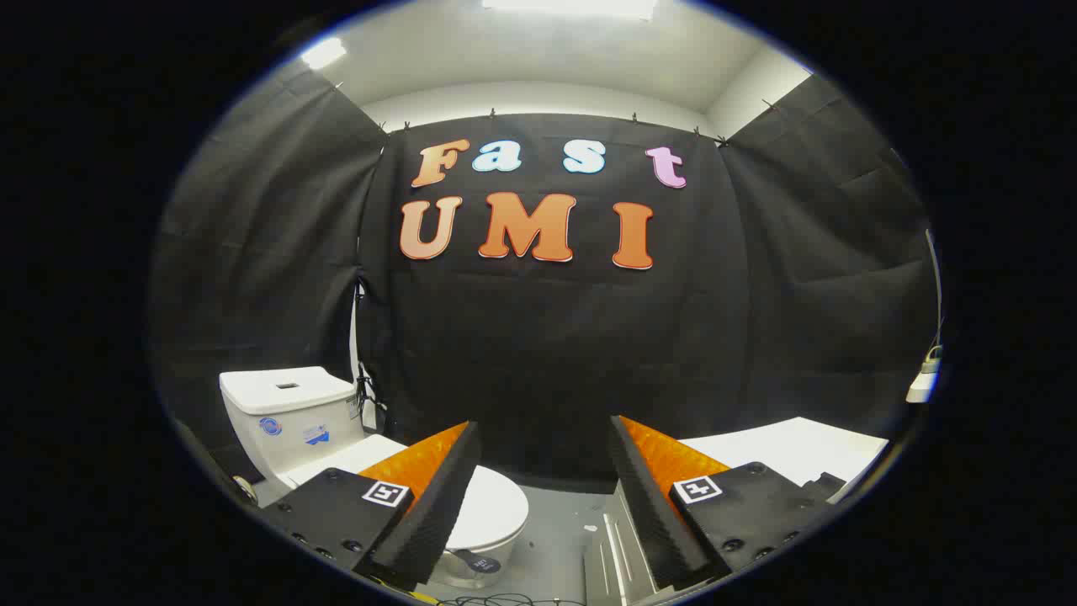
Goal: Open the toilet lid.
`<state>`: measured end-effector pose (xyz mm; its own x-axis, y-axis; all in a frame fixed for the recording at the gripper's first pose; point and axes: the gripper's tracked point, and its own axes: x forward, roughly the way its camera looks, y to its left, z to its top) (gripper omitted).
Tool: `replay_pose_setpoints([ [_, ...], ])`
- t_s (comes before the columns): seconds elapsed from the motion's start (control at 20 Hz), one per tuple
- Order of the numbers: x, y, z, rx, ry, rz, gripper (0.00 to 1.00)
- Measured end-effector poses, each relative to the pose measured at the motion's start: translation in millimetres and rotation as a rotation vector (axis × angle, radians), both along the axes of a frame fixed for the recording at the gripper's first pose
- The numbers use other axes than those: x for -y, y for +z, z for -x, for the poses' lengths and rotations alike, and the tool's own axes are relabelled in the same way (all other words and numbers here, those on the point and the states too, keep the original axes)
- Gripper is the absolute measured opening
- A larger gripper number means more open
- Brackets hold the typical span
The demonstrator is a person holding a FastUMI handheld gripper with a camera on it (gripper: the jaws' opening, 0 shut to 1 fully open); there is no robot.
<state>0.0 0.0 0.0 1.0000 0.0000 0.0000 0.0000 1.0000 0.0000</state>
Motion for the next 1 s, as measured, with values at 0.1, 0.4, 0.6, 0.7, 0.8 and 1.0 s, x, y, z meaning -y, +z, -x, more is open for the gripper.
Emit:
replay_pose_setpoints([
  [0.1, 0, 0, 0, -0.001, -0.001, 0.0, 0.98],
  [0.4, 5, -3, -1, -0.008, -0.013, -0.007, 0.98],
  [0.6, 6, -1, -2, -0.006, -0.02, -0.011, 0.98],
  [0.7, 6, -2, -2, -0.007, -0.02, -0.012, 0.98],
  [0.8, 7, -1, -2, -0.007, -0.024, -0.016, 0.98],
  [1.0, 13, 0, -1, -0.004, -0.039, -0.032, 0.98],
])
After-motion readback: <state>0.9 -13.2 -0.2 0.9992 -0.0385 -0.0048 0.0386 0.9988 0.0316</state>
